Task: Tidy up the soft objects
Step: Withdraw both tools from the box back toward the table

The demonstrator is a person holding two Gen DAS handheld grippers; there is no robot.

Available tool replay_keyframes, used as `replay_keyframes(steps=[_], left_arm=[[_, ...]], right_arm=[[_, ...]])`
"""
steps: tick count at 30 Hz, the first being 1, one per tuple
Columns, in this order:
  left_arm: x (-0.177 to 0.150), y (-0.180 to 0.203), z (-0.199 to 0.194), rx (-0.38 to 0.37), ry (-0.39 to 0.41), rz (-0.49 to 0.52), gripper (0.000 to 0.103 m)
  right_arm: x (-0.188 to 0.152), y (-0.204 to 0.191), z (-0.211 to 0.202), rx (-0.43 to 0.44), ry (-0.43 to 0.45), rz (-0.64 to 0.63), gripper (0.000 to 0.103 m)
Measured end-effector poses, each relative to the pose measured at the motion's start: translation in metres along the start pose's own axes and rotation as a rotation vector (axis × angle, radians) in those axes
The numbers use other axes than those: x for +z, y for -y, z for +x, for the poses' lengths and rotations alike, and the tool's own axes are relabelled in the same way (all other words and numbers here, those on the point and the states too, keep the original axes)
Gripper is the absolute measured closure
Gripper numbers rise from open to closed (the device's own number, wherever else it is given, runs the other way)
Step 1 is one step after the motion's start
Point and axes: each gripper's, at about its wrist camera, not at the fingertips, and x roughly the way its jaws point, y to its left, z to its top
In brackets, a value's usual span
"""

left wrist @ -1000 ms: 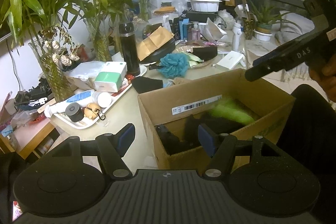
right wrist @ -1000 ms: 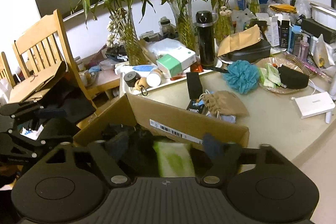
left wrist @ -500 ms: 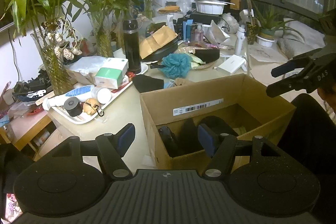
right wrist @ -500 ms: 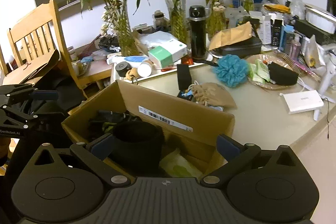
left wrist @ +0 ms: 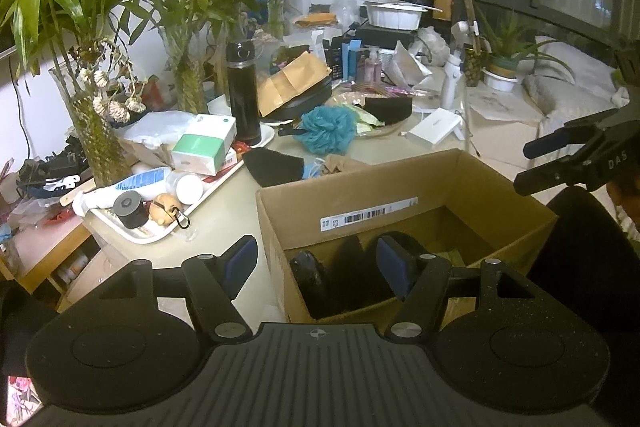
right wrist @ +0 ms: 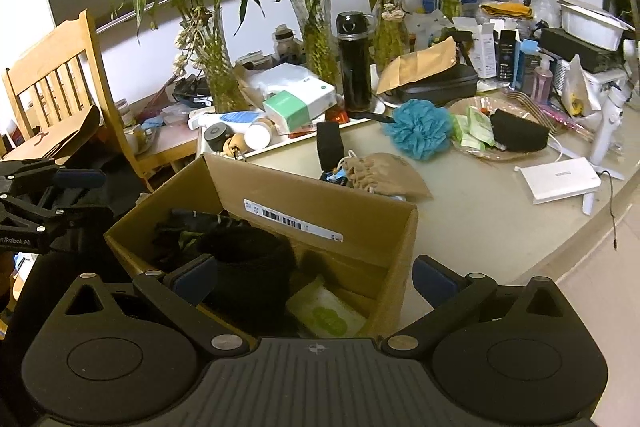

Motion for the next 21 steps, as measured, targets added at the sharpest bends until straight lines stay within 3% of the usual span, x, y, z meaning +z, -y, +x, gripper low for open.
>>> replay_keyframes(steps=[14, 21], left_arm=[[0.006, 0.003, 0.003, -0.002, 0.002, 0.001, 0.037], [0.008, 0.005, 0.001, -0.038, 0.022, 0.009, 0.037]], right_arm=[[0.0, 0.009, -0.001, -0.012, 0.005, 0.026, 0.0], [0.0, 0.011, 0.0, -0.019, 0.005, 0.036, 0.0]])
